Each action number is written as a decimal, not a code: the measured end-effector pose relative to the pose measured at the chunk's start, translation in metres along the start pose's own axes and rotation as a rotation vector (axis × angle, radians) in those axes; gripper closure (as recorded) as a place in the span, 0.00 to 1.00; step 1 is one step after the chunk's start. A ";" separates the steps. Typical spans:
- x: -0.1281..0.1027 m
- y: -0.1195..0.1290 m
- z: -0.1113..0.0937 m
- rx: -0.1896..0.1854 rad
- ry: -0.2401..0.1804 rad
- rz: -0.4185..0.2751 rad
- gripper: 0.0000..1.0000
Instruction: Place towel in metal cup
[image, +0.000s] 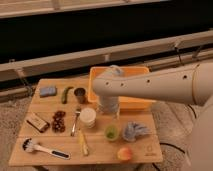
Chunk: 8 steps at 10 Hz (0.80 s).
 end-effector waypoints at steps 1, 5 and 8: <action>0.001 -0.011 0.005 0.000 0.008 0.012 0.35; 0.005 -0.055 0.033 -0.009 0.035 0.049 0.35; 0.006 -0.091 0.049 -0.010 0.037 0.094 0.35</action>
